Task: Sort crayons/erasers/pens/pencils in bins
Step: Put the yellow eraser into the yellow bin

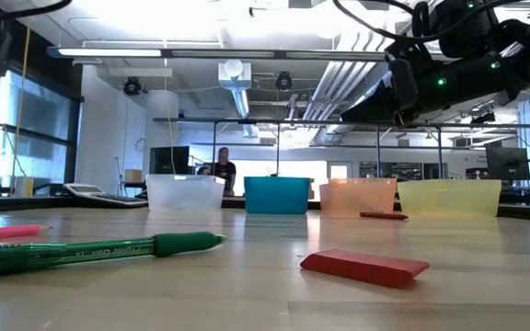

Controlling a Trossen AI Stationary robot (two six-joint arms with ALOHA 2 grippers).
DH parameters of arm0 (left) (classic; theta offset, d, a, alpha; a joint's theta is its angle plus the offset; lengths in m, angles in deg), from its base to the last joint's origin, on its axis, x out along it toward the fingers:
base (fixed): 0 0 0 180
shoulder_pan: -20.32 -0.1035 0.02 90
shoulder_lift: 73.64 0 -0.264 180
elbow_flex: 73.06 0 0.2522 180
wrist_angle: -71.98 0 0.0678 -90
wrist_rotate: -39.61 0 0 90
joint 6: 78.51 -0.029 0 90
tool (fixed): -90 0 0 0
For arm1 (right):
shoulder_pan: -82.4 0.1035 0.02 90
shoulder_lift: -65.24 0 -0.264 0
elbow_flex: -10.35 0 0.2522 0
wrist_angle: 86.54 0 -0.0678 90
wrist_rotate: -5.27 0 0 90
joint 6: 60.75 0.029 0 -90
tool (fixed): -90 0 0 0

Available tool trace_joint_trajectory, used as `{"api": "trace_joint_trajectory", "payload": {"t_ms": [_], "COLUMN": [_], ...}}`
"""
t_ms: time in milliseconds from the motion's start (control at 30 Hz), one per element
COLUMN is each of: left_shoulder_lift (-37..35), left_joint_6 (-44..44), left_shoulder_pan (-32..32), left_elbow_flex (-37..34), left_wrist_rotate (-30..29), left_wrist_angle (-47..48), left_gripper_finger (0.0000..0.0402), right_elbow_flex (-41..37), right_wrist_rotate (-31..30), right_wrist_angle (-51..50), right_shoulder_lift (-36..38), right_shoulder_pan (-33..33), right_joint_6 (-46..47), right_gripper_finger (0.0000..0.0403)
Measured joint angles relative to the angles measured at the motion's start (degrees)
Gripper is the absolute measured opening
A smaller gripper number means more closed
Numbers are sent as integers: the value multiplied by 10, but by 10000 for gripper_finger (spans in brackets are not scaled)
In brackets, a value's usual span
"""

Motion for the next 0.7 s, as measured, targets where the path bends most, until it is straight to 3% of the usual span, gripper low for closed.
{"api": "trace_joint_trajectory", "payload": {"t_ms": [433, 700], "left_shoulder_lift": [97, 108], "left_joint_6": [19, 12], "left_shoulder_pan": [31, 52], "left_elbow_flex": [0, 1], "left_wrist_rotate": [40, 38], "left_wrist_angle": [-54, -46], "left_gripper_finger": [210, 165], "right_elbow_flex": [0, 0], "right_wrist_rotate": [-51, -72], "right_wrist_angle": [7, 17], "right_shoulder_lift": [0, 0], "right_shoulder_pan": [52, 69], "right_joint_6": [0, 0], "right_gripper_finger": [0, 0]}}
